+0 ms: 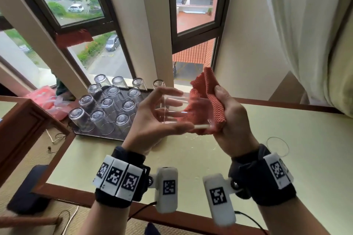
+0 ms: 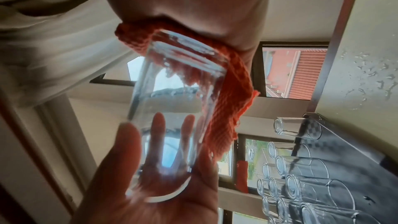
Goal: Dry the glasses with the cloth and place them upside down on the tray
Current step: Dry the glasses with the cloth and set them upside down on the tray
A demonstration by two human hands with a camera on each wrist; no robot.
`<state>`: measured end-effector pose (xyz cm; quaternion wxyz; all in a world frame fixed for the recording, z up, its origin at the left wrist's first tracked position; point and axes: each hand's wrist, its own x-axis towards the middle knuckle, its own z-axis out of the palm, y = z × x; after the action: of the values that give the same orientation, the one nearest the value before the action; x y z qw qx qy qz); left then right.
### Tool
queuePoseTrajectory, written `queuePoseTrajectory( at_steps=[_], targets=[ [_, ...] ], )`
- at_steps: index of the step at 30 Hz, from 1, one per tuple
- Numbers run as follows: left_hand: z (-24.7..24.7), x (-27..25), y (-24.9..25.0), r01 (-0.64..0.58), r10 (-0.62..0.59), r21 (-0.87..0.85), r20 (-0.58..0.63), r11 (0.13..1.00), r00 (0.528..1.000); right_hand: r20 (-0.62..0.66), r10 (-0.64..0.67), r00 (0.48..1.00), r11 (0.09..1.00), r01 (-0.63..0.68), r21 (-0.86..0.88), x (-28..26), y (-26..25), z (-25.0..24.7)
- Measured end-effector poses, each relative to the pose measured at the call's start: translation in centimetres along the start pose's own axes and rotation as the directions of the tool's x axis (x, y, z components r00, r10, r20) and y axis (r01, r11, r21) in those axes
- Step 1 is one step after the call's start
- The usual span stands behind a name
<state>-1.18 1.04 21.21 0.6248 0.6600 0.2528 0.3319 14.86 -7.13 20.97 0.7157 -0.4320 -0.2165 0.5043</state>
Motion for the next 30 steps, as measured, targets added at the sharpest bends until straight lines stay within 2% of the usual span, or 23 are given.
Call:
queuePoseTrajectory(
  at_steps=[2,6,9,11,16,19,21,27,30],
  targets=[
    [0.0,-0.1,0.1,0.008,-0.01,0.03,0.054,1.0,0.998,-0.036,0.024,0.999,0.999,-0.022,0.039,0.3,-0.3,-0.1],
    [0.1,0.3,-0.7,0.009,-0.012,-0.042,-0.061,0.999,0.998,-0.021,-0.004,1.0,1.0,0.004,-0.003,-0.3,1.4,-0.3],
    [0.4,0.5,-1.1,0.029,-0.029,-0.002,0.034,1.0,0.999,-0.035,0.074,0.997,0.99,-0.07,0.121,0.2,1.1,-0.9],
    [0.4,0.6,-1.1,0.046,-0.046,0.003,0.067,0.999,0.997,-0.053,0.092,0.994,0.99,-0.086,0.114,0.4,0.8,-1.0],
    [0.5,0.9,-1.8,0.034,-0.033,0.019,-0.071,0.999,0.997,-0.093,0.028,0.995,0.999,-0.025,0.024,0.1,2.1,-1.3],
    [1.2,0.6,-1.8,0.029,-0.029,0.126,0.001,0.992,1.0,-0.129,0.094,0.987,0.989,-0.078,0.125,0.4,1.9,-2.0],
    [1.3,0.7,-1.7,0.04,-0.044,0.137,0.032,0.99,0.999,-0.141,0.119,0.983,0.982,-0.095,0.164,0.4,2.0,-2.5],
    [1.1,0.8,-2.7,0.077,-0.077,-0.011,-0.09,0.997,0.993,-0.143,0.184,0.973,0.96,-0.146,0.24,0.3,3.0,-3.5],
    [1.5,0.9,-2.9,0.083,-0.1,-0.095,-0.192,0.992,0.976,-0.154,0.16,0.975,0.95,-0.109,0.293,0.4,3.3,-4.2]
  ],
)
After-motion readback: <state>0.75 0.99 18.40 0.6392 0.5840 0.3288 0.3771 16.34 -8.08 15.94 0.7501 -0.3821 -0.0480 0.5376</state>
